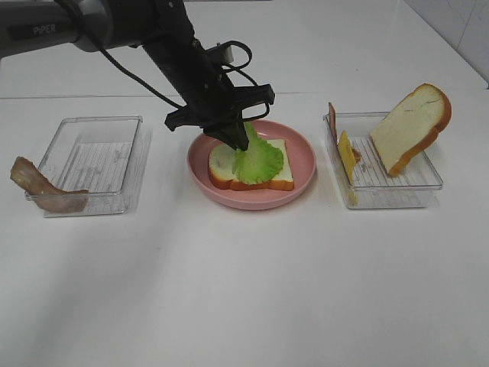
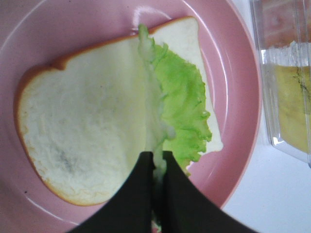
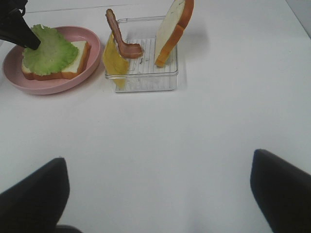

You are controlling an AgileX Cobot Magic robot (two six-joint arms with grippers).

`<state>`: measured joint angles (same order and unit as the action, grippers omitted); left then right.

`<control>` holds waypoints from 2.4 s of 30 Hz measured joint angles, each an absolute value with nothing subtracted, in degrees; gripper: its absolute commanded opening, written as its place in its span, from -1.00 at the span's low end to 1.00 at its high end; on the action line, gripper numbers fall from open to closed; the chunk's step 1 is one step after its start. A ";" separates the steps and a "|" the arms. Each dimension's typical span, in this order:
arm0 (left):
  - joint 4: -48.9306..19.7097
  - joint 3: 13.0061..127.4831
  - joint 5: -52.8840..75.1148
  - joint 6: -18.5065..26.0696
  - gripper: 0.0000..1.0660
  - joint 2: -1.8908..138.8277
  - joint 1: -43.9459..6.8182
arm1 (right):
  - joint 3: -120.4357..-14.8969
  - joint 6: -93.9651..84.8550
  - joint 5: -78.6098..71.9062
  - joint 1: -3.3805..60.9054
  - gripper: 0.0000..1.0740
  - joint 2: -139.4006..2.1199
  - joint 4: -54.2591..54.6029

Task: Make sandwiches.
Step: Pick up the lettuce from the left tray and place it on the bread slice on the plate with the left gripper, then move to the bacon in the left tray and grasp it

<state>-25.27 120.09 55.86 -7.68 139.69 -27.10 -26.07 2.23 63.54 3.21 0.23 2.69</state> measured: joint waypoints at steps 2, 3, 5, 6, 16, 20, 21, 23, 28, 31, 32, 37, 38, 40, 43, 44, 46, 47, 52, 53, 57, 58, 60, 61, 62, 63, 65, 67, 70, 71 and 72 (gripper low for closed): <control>-24.87 120.09 55.98 -8.02 -0.82 139.69 -27.10 | -26.07 2.23 63.54 3.21 0.74 0.23 2.69; -24.64 120.09 55.98 -8.02 -0.73 139.69 -27.10 | -26.07 2.23 63.54 3.21 0.74 0.23 2.69; -23.95 120.09 55.98 -8.14 -0.51 139.69 -27.10 | -26.07 2.23 63.54 3.21 0.74 0.23 2.69; -23.09 120.09 56.04 -8.19 -0.35 139.69 -27.10 | -26.07 2.23 63.54 3.21 0.74 0.23 2.69; -15.24 123.64 60.91 -8.19 0.91 139.00 -27.10 | -26.07 2.23 63.54 3.21 0.74 0.23 2.69; -10.43 127.77 66.00 -7.96 0.91 137.17 -27.10 | -26.07 2.23 63.54 3.21 0.74 0.23 2.69; -9.28 128.86 67.38 -7.96 0.91 136.71 -27.10 | -26.07 2.23 63.54 3.21 0.74 0.23 2.69; -6.82 130.92 68.81 -7.73 0.91 135.96 -27.10 | -26.07 2.23 63.54 3.21 0.74 0.23 2.69; -2.41 132.01 69.21 -6.59 0.91 133.44 -26.76 | -26.07 2.23 63.54 3.21 0.74 0.23 2.69; -2.23 128.86 69.21 -5.56 0.91 130.06 -25.78 | -26.07 2.23 63.54 3.21 0.74 0.23 2.69; -2.23 128.86 69.21 -5.56 0.91 130.06 -25.78 | -26.07 2.23 63.54 3.21 0.74 0.23 2.69; 0.34 113.96 69.39 -4.93 0.89 118.26 -20.40 | -26.07 2.23 63.54 3.21 0.74 0.23 2.69; 0.69 112.01 69.39 -4.76 0.89 116.31 -18.91 | -26.07 2.23 63.54 3.21 0.74 0.23 2.69; 0.92 108.12 69.39 -4.24 0.89 113.33 -16.10 | -26.07 2.23 63.54 3.21 0.74 0.23 2.69; 1.26 103.36 69.56 -2.92 0.89 110.35 -11.86 | -26.07 2.23 63.54 3.21 0.74 0.23 2.69; 1.09 101.30 69.56 -2.12 0.89 109.66 -9.57 | -26.07 2.23 63.54 3.21 0.74 0.23 2.69; 0.80 100.27 69.56 -1.78 0.89 109.55 -8.42 | -26.07 2.23 63.54 3.21 0.74 0.23 2.69; 0.46 98.26 69.56 -0.92 0.89 109.55 -6.59 | -26.07 2.23 63.54 3.21 0.74 0.23 2.69; 0.00 93.74 69.90 0.00 0.89 110.35 -3.44 | -26.07 2.23 63.54 3.21 0.74 0.23 2.69; 0.00 93.33 70.02 0.00 0.88 110.75 -2.98 | -26.07 2.23 63.54 3.21 0.74 0.23 2.69; 0.34 93.22 70.07 1.38 0.88 112.53 -2.35 | -26.07 2.23 63.54 3.21 0.74 0.23 2.69; 0.00 93.11 70.07 2.01 0.88 114.02 -2.58 | -26.07 2.23 63.54 3.21 0.74 0.23 2.69; 0.00 93.11 70.07 2.12 0.88 115.39 -2.98 | -26.07 2.23 63.54 3.21 0.74 0.23 2.69; 0.00 93.11 70.07 2.06 0.88 116.25 -3.27 | -26.07 2.23 63.54 3.21 0.74 0.23 2.69; 0.00 93.11 70.07 2.06 0.88 116.25 -3.27 | -26.07 2.23 63.54 3.21 0.74 0.23 2.69; 0.00 93.11 70.07 1.83 0.88 117.91 -4.01 | -26.07 2.23 63.54 3.21 0.74 0.23 2.69; 0.00 93.11 70.07 1.66 0.88 118.60 -4.18 | -26.07 2.23 63.54 3.21 0.74 0.23 2.69; 0.00 93.11 70.07 0.69 0.88 120.55 -4.93 | -26.07 2.23 63.54 3.21 0.74 0.23 2.69; 0.00 93.11 70.07 0.00 0.88 121.93 -5.10 | -26.07 2.23 63.54 3.21 0.74 0.23 2.69; 0.00 93.11 70.07 0.00 0.88 121.93 -5.10 | -26.07 2.23 63.54 3.21 0.74 0.23 2.69; 0.00 93.11 70.02 0.00 0.84 122.38 -5.10 | -26.07 2.23 63.54 3.21 0.74 0.23 2.69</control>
